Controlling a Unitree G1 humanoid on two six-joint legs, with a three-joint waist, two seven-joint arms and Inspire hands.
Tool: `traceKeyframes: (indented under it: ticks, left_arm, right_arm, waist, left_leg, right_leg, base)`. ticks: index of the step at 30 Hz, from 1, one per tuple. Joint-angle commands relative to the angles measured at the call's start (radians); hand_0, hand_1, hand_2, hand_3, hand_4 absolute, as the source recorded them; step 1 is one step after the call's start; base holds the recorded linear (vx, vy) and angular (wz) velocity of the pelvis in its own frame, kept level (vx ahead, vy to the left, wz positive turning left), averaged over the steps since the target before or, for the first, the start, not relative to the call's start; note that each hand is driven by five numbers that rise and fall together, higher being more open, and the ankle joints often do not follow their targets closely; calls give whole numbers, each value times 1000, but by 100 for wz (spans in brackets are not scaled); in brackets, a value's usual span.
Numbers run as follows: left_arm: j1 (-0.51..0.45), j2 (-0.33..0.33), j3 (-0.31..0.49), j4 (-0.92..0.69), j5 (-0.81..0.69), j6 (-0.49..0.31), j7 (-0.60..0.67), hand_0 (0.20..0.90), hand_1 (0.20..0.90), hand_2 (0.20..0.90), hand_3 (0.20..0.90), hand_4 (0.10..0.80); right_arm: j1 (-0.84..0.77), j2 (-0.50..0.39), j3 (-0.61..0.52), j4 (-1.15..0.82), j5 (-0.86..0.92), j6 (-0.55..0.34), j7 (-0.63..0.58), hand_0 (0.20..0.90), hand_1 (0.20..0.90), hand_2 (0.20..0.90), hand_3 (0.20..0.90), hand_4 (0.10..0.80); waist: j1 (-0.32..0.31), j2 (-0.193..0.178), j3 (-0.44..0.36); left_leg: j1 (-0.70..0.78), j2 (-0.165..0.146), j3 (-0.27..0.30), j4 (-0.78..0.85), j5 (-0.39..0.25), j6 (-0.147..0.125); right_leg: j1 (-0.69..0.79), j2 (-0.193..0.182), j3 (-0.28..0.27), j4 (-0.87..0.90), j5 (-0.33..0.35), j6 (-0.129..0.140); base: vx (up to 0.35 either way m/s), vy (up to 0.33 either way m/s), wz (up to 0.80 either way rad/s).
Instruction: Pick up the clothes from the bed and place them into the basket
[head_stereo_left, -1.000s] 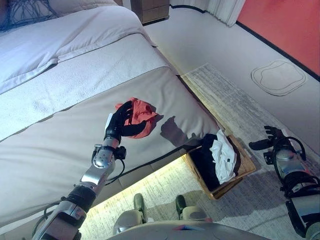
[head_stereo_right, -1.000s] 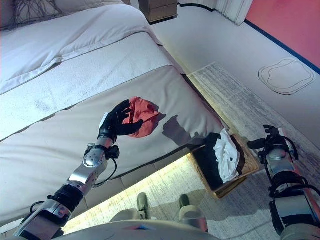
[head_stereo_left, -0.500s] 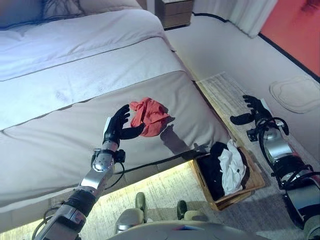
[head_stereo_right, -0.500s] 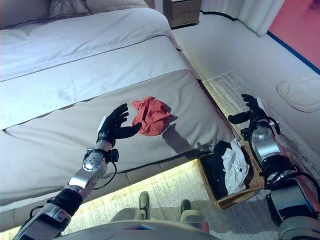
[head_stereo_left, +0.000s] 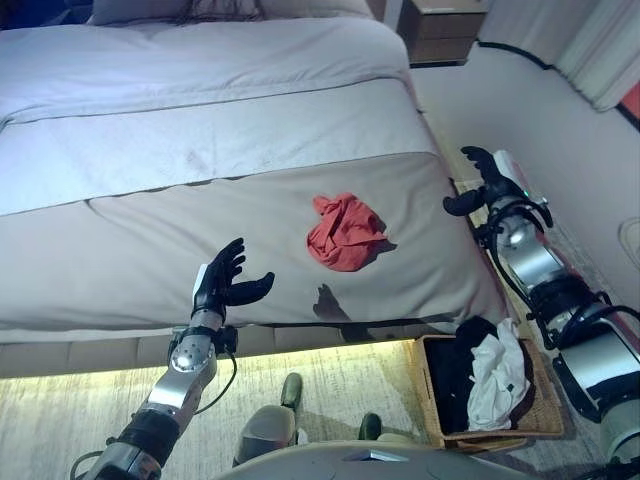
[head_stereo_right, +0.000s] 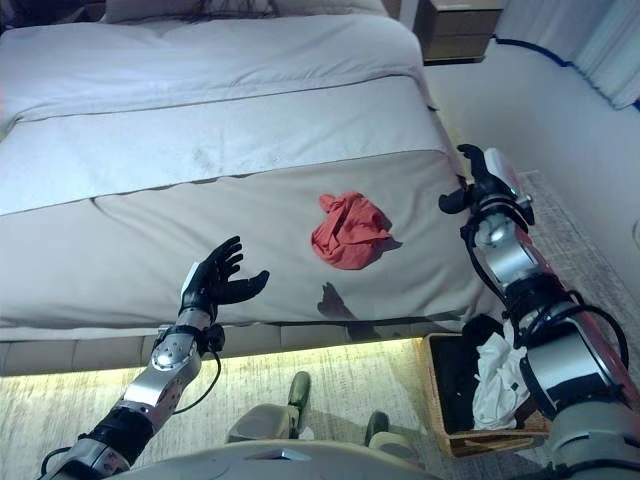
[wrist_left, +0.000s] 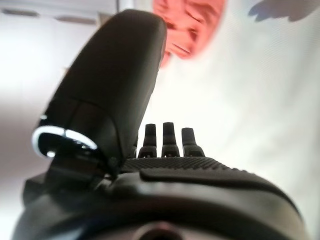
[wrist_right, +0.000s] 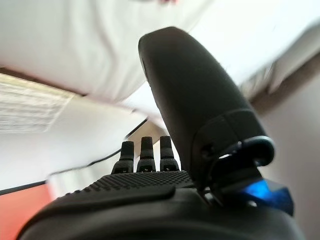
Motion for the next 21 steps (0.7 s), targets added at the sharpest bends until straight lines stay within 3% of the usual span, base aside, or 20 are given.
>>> traceKeyframes:
  ticks: [1, 5, 12, 17, 21]
  left_arm:
    - [-122, 63, -4, -74, 57, -138, 15, 900, 900, 900, 900, 800]
    - [-165, 98, -44, -107, 189, -169, 126, 900, 900, 900, 900, 800]
    - [-266, 166, -91, -159, 433, -158, 289, 900, 900, 900, 900, 800]
    - [-305, 250, -111, -223, 634, -118, 394, 900, 900, 900, 900, 800]
    - [-344, 316, -118, -276, 651, -90, 458, 900, 900, 900, 900, 800]
  right_arm:
    - [-294, -65, 100, 40, -83, -7, -22, 900, 900, 900, 900, 800]
    - [-405, -72, 189, 78, -104, 20, -16, 900, 900, 900, 900, 800]
    - [-513, -26, 253, 173, -74, 67, -2, 900, 900, 900, 900, 800]
    - [-517, 7, 234, 215, -118, 102, -3, 900, 900, 900, 900, 800]
    - [-522, 30, 242, 268, -109, 150, -2, 900, 900, 900, 900, 800]
  waist:
    - [59, -3, 95]
    - [75, 37, 190]
    - [116, 68, 289]
    - [143, 75, 295]
    - [158, 91, 295]
  left_leg:
    - [-42, -21, -22, 151, -205, 1]
    - [-149, -43, -28, 214, -195, 5]
    - [-281, -96, -60, 326, -206, 33]
    - [-375, -128, -61, 443, -267, 49]
    - [-484, -157, -53, 563, -306, 61]
  right_leg:
    - [-131, -42, -35, 183, -80, -60]
    - [-245, -60, -68, 273, -102, -73]
    - [-387, -76, -77, 443, -156, -84]
    - [-483, -89, -74, 587, -223, -85]
    - [-583, -101, -67, 713, -257, -90]
  base:
    - [-173, 95, 37]
    - [-141, 99, 23]
    - [-57, 38, 22]
    - [47, -12, 18]
    - [5, 19, 6]
